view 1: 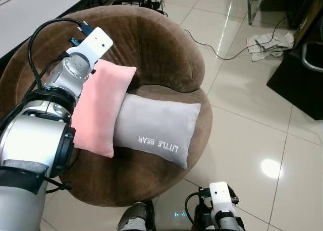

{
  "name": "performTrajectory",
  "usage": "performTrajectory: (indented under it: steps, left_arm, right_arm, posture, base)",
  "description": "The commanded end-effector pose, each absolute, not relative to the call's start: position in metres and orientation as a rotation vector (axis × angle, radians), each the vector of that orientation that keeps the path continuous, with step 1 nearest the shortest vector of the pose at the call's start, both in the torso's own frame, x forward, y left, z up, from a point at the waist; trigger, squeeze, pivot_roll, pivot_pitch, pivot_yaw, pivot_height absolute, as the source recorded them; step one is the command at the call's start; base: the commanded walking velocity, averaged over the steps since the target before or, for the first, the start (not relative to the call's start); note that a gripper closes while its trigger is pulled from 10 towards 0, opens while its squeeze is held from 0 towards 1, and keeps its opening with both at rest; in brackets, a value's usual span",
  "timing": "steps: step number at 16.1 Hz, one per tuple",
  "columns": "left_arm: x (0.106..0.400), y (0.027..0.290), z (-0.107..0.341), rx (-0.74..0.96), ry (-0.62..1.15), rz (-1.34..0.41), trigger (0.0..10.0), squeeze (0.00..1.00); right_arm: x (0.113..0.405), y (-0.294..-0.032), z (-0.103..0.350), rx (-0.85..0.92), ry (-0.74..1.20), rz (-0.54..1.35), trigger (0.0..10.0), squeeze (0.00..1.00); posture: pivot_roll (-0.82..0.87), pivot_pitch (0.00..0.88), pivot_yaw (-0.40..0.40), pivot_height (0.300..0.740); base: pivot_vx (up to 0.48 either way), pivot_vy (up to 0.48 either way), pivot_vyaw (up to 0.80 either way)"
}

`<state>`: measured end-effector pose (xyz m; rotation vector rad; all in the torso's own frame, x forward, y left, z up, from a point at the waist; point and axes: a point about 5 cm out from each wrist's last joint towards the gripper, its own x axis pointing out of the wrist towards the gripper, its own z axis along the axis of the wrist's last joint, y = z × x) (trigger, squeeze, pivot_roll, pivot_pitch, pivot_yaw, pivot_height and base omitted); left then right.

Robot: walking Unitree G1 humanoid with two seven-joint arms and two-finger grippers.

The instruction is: Move the pillow to the sofa from floor

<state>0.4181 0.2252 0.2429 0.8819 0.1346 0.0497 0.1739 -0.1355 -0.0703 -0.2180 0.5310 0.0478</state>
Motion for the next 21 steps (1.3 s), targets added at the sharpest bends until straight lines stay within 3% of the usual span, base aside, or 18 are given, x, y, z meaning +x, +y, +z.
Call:
performTrajectory:
  steps: [1, 2, 7, 10, 12, 15, 18, 21]
  left_arm:
    - [0.417, 0.235, 0.252, 0.822, 0.124, 0.093, 10.0, 0.00]
    - [0.418, 0.237, 0.264, 0.648, 0.082, 0.123, 10.0, 0.00]
    - [0.417, 0.235, 0.272, 0.363, -0.033, 0.048, 10.0, 0.00]
    - [0.410, 0.235, 0.237, 0.306, -0.039, -0.025, 10.0, 0.00]
    - [0.396, 0.247, 0.205, 0.259, -0.028, -0.028, 10.0, 0.00]
    - [0.365, 0.247, 0.148, 0.166, 0.010, -0.054, 10.0, 0.00]
    - [0.323, 0.217, 0.090, 0.034, 0.060, -0.101, 10.0, 0.00]
    - [0.284, 0.178, 0.065, 0.036, 0.041, -0.223, 10.0, 0.00]
  right_arm:
    - [0.157, -0.133, -0.078, -0.224, 0.584, 0.066, 10.0, 0.09]
    - [0.163, -0.133, -0.076, -0.227, 0.570, 0.068, 10.0, 0.10]
    - [0.189, -0.136, -0.066, -0.260, 0.530, 0.102, 10.0, 0.10]
    - [0.207, -0.133, -0.058, -0.275, 0.499, 0.146, 10.0, 0.09]
    - [0.240, -0.141, -0.027, -0.261, 0.288, 0.171, 10.0, 0.09]
    - [0.279, -0.158, 0.010, -0.255, 0.154, 0.170, 10.0, 0.09]
    - [0.295, -0.151, 0.030, -0.213, 0.093, 0.174, 10.0, 0.11]
    - [0.291, -0.142, 0.040, -0.175, 0.063, 0.165, 10.0, 0.13]
  posture:
    - [-0.08, 0.263, 0.117, 0.740]
    - [-0.06, 0.248, 0.108, 0.740]
    - [0.04, 0.181, 0.031, 0.740]
    - [0.11, 0.146, -0.031, 0.740]
    - [0.15, 0.131, -0.052, 0.740]
    - [0.18, 0.123, -0.088, 0.740]
    - [0.18, 0.139, -0.109, 0.740]
    - [0.15, 0.150, -0.109, 0.740]
  base:
    - [0.000, 0.000, 0.00]
    - [0.000, 0.000, 0.00]
    - [0.000, 0.000, 0.00]
    - [0.000, 0.000, 0.00]
    - [0.000, 0.000, 0.00]
    - [0.000, 0.000, 0.00]
    - [0.000, 0.000, 0.00]
    - [0.000, 0.000, 0.00]
